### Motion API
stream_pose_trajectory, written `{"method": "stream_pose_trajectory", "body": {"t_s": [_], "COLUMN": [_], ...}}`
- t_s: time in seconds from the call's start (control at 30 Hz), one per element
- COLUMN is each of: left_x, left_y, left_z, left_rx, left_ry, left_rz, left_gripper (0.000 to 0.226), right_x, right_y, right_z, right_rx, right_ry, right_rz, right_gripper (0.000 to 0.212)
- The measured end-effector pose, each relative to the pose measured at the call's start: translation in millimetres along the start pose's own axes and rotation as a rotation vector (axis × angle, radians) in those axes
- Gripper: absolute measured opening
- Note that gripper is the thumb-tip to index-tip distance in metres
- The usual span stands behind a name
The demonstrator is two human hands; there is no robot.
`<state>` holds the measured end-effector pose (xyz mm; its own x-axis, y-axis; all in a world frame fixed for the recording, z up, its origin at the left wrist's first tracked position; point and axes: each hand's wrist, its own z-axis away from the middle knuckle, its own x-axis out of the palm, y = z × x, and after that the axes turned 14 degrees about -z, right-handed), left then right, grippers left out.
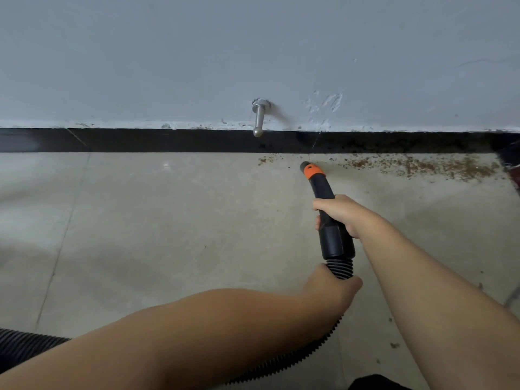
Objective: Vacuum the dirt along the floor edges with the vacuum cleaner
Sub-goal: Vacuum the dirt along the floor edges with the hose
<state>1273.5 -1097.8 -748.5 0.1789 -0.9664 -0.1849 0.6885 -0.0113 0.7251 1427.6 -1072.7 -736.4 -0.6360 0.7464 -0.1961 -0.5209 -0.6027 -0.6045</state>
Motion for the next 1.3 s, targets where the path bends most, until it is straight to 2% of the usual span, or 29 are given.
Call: {"method": "stream_pose_trajectory", "body": {"t_s": [0.17,0.3,0.47,0.87,1.3], "left_x": [30,56,66,57,24], "left_y": [17,35,45,35,25], "left_z": [-13,-26,-43,-55,-47], "left_rx": [0.047,-0.028,-0.03,0.035,0.051], "left_ry": [-0.125,-0.153,-0.159,-0.067,-0.015], "left_rz": [-0.055,-0.045,-0.082,-0.018,0.047], "left_gripper": [0.014,0.017,0.016,0.023,0.015], "right_x": [-50,-86,-107,-90,-47], "right_y": [6,10,8,-8,-22], "right_z": [-3,-7,-16,-28,-29], "right_rx": [0.055,0.113,0.13,0.063,0.038], "right_ry": [0.106,0.186,0.221,0.124,0.051], "right_rz": [-0.063,-0.169,-0.258,-0.103,-0.057], "right_gripper": [0.015,0.013,0.011,0.019,0.024]}}
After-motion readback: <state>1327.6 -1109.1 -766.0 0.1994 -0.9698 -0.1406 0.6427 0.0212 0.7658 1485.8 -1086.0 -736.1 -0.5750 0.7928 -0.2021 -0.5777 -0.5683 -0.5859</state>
